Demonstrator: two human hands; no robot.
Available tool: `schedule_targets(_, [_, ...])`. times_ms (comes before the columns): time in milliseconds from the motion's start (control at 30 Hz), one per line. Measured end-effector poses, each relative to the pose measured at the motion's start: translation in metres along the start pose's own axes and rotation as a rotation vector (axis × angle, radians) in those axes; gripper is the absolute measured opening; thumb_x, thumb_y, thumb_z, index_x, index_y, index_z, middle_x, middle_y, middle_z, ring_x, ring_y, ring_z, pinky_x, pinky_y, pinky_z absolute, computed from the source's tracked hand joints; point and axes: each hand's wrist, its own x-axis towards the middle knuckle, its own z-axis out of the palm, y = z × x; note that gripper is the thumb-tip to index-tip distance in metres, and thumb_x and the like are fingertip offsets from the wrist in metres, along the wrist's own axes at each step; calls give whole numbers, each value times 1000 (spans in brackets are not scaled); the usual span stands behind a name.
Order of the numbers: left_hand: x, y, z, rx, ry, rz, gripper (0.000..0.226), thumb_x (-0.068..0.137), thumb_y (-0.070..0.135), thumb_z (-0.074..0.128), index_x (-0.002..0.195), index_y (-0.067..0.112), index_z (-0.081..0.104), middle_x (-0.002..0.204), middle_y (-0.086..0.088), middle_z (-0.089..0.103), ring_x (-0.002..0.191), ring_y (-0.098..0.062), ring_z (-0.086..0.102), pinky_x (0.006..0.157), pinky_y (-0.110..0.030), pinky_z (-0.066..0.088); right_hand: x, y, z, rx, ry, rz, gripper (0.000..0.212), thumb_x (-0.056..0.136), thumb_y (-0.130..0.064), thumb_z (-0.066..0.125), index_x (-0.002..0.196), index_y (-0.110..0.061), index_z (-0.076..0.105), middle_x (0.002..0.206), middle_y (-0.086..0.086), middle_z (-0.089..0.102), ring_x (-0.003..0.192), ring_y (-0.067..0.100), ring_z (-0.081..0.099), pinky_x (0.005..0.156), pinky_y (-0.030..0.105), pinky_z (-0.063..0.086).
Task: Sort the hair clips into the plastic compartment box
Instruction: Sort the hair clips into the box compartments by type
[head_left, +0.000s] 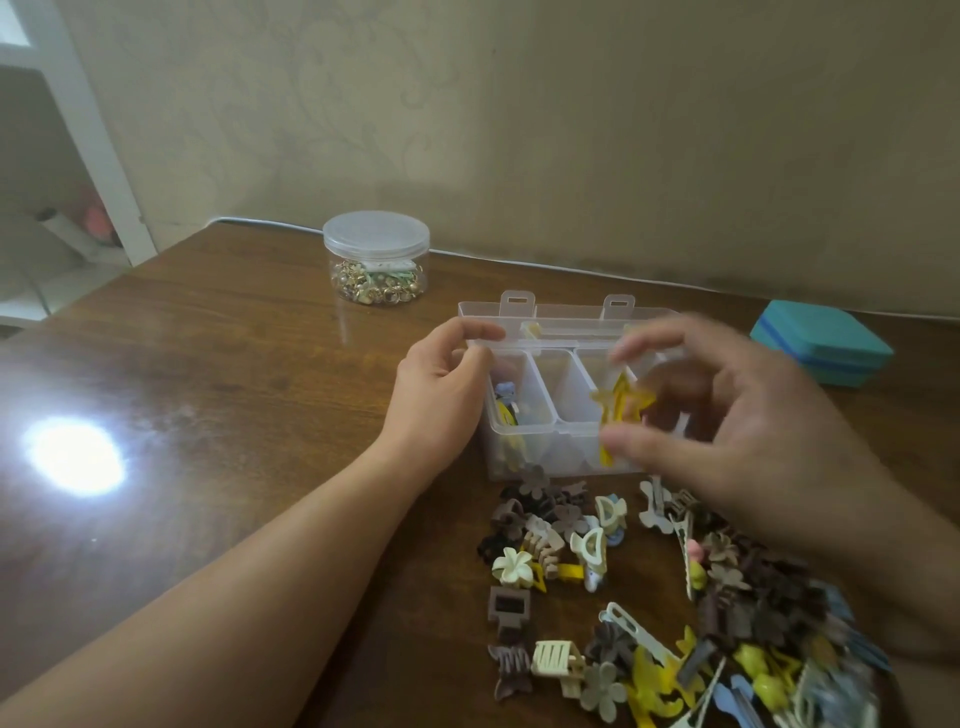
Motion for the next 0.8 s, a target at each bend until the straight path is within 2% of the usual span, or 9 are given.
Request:
schedule_targets(67, [0,0,0,3,0,-2,30,92,12,45,105,29,66,91,-1,77,92,-9,71,88,-40,57,7,7,12,18,239,-28,33,75,-34,74,102,-38,56,79,-9,71,71,4,64,60,11,49])
schedule_targets(133, [0,1,1,10,7,-1,30,93,12,45,106,28,66,90,0,77,91,-8,71,88,-40,56,16,16,20,-41,345,-31,30,79,-31,74,103,-35,57,76,-9,70,75,2,64,58,10,48])
schedule_targets(300, [-1,2,1,33,16,0,30,93,12,45,106,29,66,87,1,78,90,-20,71,87,-48,56,24,29,21,-178,302,-18,30,83,-42,65,112,-36,58,89,-21,66,84,3,61,70,25,53])
schedule_targets(400, [-1,2,1,29,15,-7,30,93,12,45,105,29,66,87,1,77,90,-17,71,83,-43,58,16,23,16,-335,319,-147,26,84,-47,57,106,-34,61,86,-22,61,81,0,53,67,24,47])
schedule_targets(467, [-1,2,1,21,13,-10,30,94,12,45,106,28,66,88,1,77,90,-12,71,79,-33,57,5,15,9,-427,155,-275,15,84,-48,55,91,-36,62,75,-22,57,73,-3,52,61,16,40])
schedule_targets(567, [-1,4,2,12,37,-2,29,93,10,46,104,26,69,83,3,76,83,-10,70,72,-24,53,-10,2,10,-514,-258,-276,26,79,-62,49,86,-39,61,66,-22,58,69,-3,58,57,14,45])
schedule_targets(633, [-1,5,2,27,66,4,30,91,9,47,100,25,70,73,7,74,72,-18,64,62,-24,49,-12,0,15,-639,-333,-266,36,75,-73,45,90,-42,56,67,-22,58,67,-4,56,59,18,44])
schedule_targets(700, [-1,5,2,28,68,3,31,91,8,46,99,25,70,76,4,76,76,-25,65,65,-31,53,-11,1,18,-689,-337,-250,39,74,-76,45,94,-44,51,72,-21,58,70,-4,53,64,21,44])
schedule_targets(800, [-1,5,2,22,55,-3,30,91,9,46,102,25,70,80,3,77,81,-15,69,70,-32,55,-9,4,17,-701,-347,-207,35,78,-72,50,98,-43,47,82,-21,60,78,-3,53,73,23,48])
